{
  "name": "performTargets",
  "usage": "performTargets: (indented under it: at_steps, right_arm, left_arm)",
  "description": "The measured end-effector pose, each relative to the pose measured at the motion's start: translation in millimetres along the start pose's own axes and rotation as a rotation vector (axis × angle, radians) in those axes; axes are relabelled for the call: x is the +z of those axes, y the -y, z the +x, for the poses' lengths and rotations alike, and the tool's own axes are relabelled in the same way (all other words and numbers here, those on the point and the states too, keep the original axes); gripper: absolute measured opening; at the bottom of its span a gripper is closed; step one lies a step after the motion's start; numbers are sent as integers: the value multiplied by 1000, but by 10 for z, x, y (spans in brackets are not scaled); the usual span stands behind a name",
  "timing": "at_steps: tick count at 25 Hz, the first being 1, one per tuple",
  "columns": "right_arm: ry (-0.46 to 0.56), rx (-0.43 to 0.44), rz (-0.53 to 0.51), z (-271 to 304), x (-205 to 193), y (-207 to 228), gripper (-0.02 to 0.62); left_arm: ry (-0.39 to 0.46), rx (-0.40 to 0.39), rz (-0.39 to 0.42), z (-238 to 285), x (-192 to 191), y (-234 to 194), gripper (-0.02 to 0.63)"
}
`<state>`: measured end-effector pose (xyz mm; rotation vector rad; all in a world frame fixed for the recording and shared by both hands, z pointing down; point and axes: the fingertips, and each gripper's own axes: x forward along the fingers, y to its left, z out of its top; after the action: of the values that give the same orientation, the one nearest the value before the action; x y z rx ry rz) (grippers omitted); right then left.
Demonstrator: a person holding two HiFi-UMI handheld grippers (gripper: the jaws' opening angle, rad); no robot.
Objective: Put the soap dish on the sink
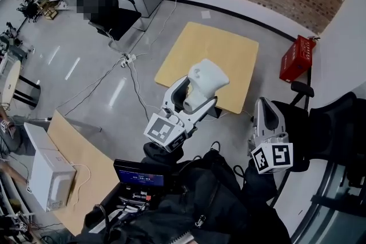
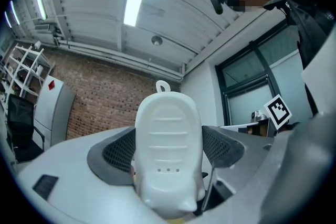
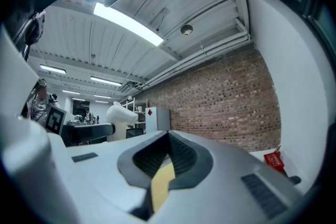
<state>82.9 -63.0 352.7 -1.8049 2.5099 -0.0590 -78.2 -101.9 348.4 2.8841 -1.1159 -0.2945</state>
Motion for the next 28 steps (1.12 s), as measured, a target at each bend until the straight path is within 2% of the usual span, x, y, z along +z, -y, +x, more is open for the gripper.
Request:
performTargets:
  at_steps: [7,15,28]
  right_arm:
    - [27,50,16,346,81,389,5]
    - [1,72,47,592,-47,852,5]
    - [-74,76,88,897,-351,1022,5]
  left_arm:
    - [-12,17,51,519,-44,-65,391]
    - [-67,46,38,955,-371,-128,391]
    - [-160,73,5,1176,-846,-420,391]
